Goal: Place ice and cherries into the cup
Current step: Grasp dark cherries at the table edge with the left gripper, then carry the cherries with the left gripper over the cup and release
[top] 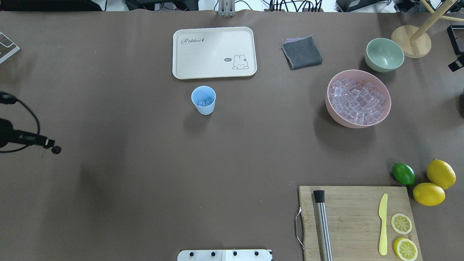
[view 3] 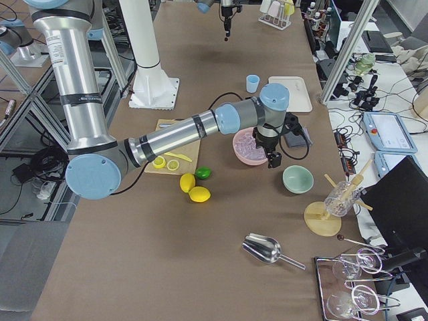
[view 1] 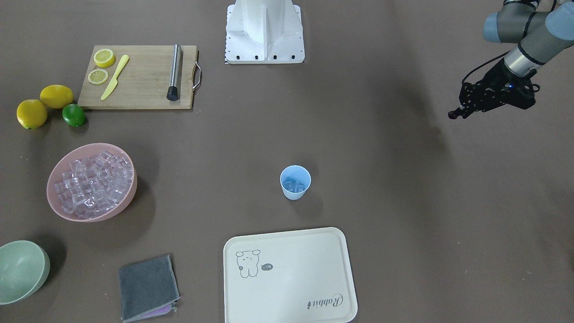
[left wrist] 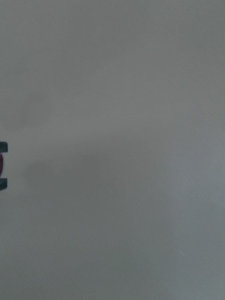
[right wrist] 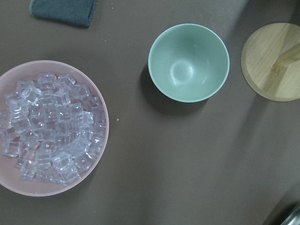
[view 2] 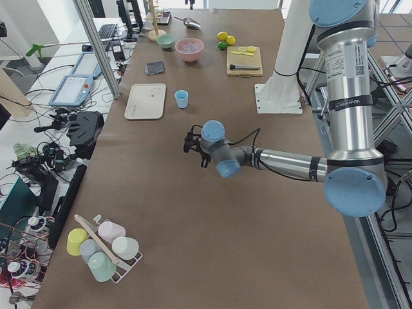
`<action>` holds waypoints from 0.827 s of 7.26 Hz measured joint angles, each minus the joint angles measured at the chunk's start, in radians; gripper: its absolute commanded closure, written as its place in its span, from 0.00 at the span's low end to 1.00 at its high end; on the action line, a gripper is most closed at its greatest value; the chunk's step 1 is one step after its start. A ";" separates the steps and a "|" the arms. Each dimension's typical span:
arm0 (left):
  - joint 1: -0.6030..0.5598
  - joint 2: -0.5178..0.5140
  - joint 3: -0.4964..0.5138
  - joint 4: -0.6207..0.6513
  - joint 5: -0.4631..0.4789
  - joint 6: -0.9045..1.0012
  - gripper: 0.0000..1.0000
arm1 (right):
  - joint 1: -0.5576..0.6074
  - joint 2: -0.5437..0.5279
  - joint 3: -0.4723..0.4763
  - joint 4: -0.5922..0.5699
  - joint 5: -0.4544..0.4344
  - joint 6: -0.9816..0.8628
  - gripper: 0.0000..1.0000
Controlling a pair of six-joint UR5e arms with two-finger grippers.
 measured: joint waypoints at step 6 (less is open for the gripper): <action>0.058 -0.721 0.087 0.596 0.078 -0.187 1.00 | 0.000 -0.010 -0.006 0.000 -0.001 -0.001 0.01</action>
